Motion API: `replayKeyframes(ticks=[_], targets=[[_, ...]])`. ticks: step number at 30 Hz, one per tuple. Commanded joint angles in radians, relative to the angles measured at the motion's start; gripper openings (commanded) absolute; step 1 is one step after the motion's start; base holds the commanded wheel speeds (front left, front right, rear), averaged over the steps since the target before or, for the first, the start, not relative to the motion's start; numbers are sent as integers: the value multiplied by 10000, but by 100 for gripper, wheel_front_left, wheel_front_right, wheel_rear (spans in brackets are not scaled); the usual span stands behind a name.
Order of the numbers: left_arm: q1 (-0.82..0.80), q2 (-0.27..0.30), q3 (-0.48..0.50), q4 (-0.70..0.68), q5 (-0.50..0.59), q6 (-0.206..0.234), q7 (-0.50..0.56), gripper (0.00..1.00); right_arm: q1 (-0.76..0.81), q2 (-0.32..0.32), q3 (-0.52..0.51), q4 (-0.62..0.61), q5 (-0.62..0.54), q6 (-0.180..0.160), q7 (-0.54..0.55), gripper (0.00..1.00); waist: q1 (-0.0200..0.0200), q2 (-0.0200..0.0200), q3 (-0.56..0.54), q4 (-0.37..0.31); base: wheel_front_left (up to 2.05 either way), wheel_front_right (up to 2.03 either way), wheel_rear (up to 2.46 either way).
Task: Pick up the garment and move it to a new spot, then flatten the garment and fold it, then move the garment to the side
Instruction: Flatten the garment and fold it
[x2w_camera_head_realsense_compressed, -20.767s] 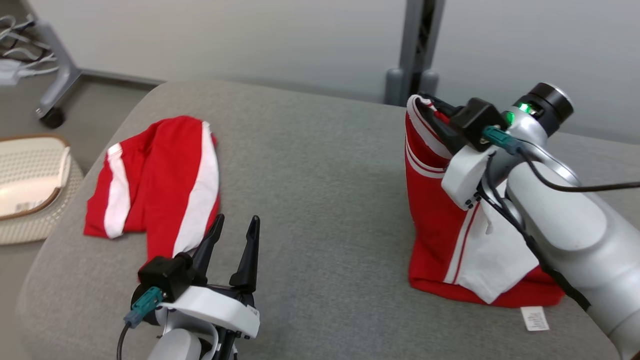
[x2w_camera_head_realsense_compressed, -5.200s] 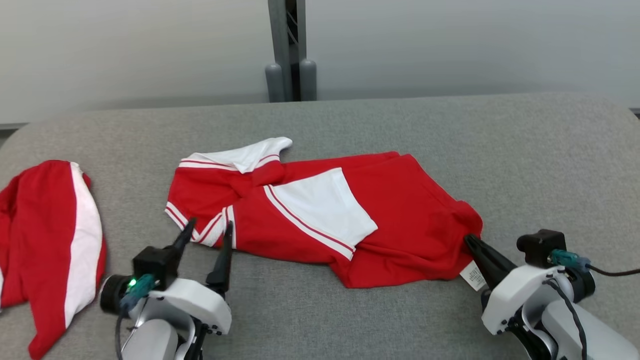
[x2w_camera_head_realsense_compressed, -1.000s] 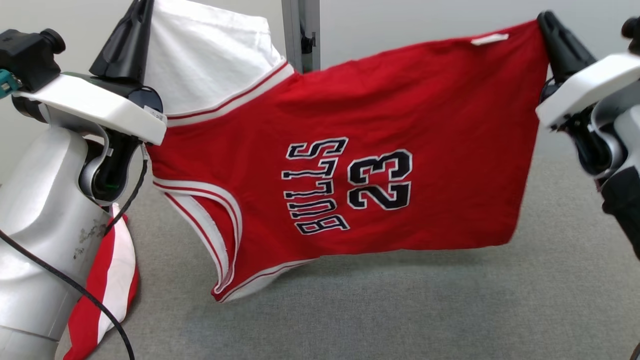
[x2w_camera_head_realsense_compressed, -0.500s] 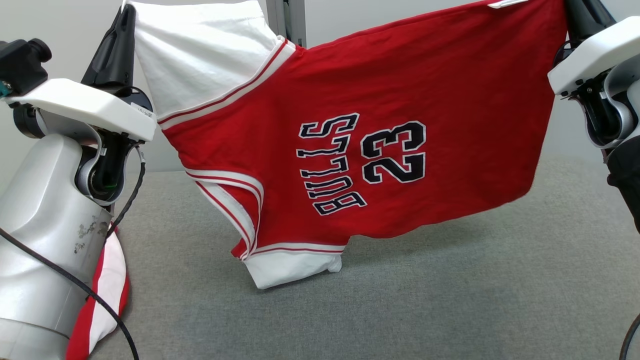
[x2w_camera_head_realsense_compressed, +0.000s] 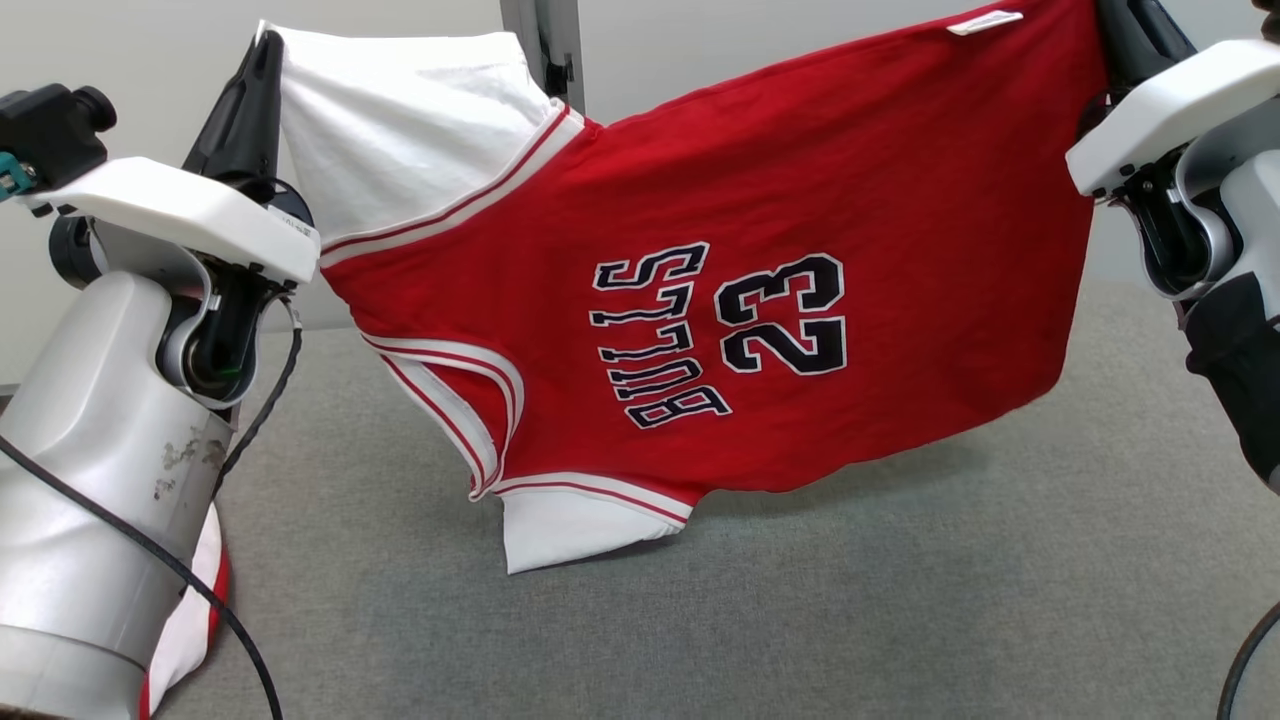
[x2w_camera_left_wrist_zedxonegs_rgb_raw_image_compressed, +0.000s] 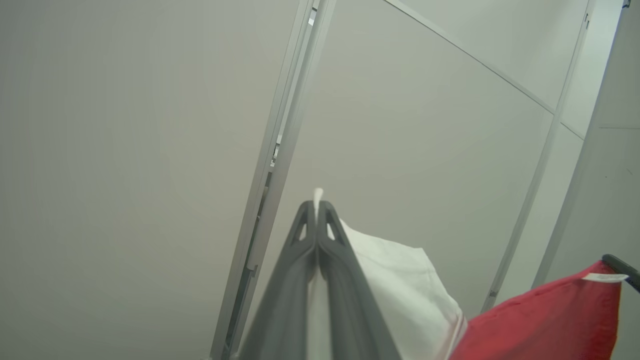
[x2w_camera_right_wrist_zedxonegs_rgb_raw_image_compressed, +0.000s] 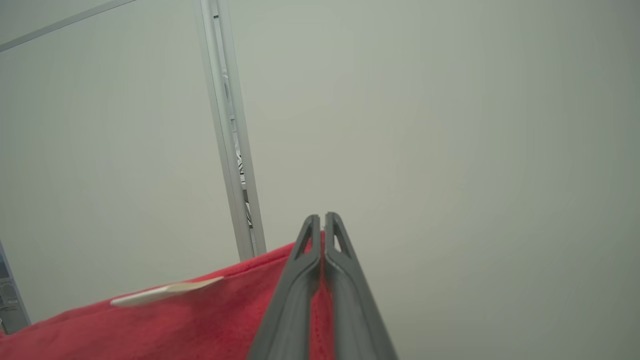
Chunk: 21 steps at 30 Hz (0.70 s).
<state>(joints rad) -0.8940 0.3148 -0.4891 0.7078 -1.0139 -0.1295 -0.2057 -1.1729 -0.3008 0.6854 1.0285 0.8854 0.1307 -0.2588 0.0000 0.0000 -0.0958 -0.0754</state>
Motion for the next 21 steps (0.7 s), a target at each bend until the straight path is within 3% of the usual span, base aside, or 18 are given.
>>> replayKeyframes(ticks=[1, 8, 16, 21], targets=[[-275, 36, -15, 96, -33, -7, 18, 0, -239, 24, 66, 8, -74, 1, -63, 0, 0, 0, 240, -108, 0, 0, 0], [-1485, 39, 38, 585, 234, 107, -47, 0, -1224, 492, -150, 248, -501, 1, -85, 0, 0, 0, 1449, -461, 0, 0, 0], [-3663, -40, 41, 1202, 825, 369, -289, 0, -2747, 1252, -1652, 157, -1328, 1, -69, 0, 0, 0, 3253, -769, 0, 0, 0], [-5323, -314, 208, 1702, 1619, 526, -563, 0, -3626, 1577, -2752, -271, -2489, 1, -69, 0, 0, 0, 4349, -735, 0, 0, 0]])
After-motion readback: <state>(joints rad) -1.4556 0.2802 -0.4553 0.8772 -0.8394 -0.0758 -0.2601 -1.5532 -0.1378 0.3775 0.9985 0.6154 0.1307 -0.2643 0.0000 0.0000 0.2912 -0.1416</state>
